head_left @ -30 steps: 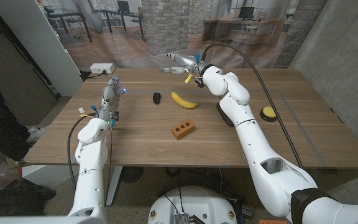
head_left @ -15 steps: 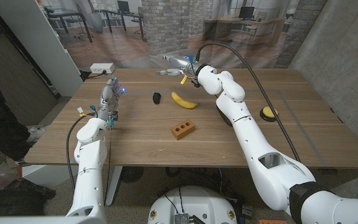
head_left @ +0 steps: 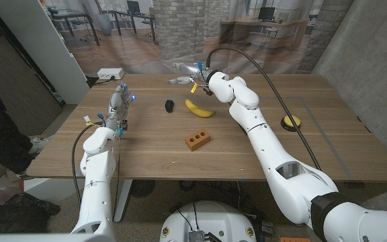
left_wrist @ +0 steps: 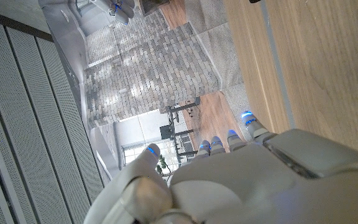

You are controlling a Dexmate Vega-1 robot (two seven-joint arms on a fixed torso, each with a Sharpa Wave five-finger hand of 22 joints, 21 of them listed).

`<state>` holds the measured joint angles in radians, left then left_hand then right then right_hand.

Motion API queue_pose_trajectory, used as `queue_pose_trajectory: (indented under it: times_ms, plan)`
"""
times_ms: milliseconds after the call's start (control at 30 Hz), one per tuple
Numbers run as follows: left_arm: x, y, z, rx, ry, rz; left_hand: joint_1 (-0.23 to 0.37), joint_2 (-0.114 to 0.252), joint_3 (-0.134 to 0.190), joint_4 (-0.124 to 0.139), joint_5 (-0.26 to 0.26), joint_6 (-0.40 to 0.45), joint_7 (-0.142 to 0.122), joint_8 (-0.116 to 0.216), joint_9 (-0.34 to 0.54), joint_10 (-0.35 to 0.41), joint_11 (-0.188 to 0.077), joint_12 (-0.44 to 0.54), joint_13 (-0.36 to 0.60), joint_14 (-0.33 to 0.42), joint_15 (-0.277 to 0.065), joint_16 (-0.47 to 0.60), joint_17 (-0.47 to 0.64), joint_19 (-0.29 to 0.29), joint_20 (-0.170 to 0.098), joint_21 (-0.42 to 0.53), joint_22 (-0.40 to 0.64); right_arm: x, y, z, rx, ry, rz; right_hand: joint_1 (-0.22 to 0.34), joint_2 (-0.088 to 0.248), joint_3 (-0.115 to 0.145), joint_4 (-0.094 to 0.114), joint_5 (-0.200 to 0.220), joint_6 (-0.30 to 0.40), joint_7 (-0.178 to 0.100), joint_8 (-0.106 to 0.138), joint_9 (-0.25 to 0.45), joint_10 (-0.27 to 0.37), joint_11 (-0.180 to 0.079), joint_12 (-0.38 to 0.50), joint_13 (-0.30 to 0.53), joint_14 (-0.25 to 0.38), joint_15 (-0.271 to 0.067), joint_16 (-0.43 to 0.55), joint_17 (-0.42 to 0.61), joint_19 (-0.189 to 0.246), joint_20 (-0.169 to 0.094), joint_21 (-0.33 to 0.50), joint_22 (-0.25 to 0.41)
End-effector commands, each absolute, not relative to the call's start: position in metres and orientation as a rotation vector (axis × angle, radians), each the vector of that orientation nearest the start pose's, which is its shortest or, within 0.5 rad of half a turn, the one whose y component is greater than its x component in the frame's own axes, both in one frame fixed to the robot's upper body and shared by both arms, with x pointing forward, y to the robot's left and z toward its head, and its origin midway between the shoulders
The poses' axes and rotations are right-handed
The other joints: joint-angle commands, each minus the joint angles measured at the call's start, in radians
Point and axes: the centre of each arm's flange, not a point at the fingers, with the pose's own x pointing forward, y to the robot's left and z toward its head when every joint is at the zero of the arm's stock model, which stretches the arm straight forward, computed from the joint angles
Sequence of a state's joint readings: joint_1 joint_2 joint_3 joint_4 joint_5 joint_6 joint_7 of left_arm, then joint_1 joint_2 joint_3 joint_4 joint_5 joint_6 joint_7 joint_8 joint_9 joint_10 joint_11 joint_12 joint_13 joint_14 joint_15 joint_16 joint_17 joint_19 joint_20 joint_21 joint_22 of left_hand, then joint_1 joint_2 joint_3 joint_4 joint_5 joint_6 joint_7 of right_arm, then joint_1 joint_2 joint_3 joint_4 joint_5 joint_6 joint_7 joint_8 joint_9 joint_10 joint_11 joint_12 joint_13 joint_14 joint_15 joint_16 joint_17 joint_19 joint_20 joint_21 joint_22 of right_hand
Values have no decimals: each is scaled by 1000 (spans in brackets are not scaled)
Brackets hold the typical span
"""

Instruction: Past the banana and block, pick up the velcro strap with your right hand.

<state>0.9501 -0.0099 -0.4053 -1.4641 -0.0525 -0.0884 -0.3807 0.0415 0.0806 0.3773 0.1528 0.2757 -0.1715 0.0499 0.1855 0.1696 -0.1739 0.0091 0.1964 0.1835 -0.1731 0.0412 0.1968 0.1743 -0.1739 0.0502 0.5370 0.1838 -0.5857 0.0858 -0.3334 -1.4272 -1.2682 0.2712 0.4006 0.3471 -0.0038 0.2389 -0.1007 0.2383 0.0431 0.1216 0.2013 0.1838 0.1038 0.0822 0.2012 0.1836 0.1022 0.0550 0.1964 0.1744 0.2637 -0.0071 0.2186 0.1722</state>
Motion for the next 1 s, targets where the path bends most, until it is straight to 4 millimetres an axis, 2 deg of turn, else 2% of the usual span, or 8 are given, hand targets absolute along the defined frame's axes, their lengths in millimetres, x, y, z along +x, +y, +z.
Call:
queue_pose_trajectory:
  times_ms: [33,467,1000]
  plan:
    - [614,384,-41,-76,-620,14,3,41,-2,0,2,-175,2,-3,5,-237,1,0,3,-280,-4,-5,4,-215,-6,-2,2,607,31,125,-1599,-836,244,11,-4,1,-8,6,10,14,4,5,10,3,4,5,9,0,4,2,6,4,2,4]
    - [612,386,-41,-46,-614,33,3,40,-4,0,3,-175,1,-2,5,-239,1,-1,3,-280,-4,-4,4,-213,-6,-7,3,611,46,121,-1647,-787,257,13,-26,-18,-14,10,62,12,18,7,78,3,21,8,70,-10,16,5,41,10,6,5]
    - [611,388,-42,-57,-619,32,3,40,-6,0,4,-175,1,-3,5,-239,-1,-1,2,-279,-3,-4,4,-211,-5,-14,3,615,62,117,-1682,-749,236,14,-30,-26,-13,14,84,9,21,7,97,4,22,10,93,-14,17,6,65,8,11,5]
